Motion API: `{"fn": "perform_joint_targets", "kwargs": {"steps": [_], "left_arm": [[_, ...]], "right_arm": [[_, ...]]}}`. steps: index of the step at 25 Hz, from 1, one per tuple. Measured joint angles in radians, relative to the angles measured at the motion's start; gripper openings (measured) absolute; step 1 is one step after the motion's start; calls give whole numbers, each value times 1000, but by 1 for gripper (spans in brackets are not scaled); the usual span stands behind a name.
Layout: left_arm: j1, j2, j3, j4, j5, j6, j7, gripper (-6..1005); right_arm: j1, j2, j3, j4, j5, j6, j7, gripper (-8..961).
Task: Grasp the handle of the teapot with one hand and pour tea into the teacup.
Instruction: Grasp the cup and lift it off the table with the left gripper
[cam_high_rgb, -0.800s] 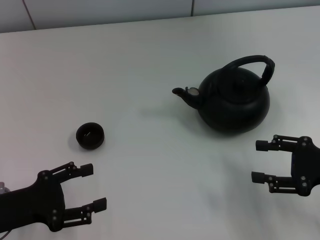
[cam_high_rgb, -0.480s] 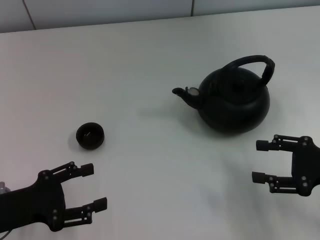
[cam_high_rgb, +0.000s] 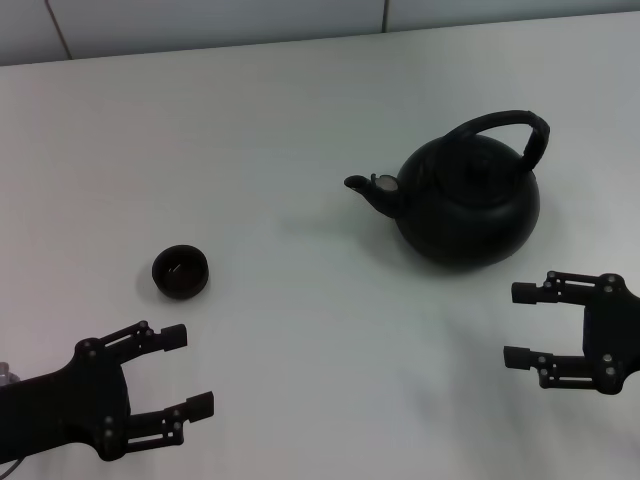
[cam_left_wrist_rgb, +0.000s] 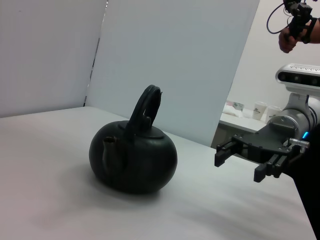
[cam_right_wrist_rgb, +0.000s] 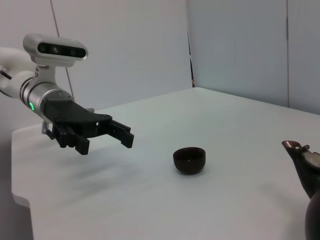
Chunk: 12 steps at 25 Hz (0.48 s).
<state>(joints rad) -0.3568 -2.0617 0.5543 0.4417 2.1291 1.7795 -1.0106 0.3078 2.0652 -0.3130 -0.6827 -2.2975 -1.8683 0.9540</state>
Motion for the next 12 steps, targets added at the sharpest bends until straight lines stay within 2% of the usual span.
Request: {"fn": "perform_joint_targets", "kwargs": {"steps": [12], "left_arm": [[-1,-6,-3,-4,-6,-4,7,863]], "right_arm": [[-1,1,0,-2,0,0,0,731]]}}
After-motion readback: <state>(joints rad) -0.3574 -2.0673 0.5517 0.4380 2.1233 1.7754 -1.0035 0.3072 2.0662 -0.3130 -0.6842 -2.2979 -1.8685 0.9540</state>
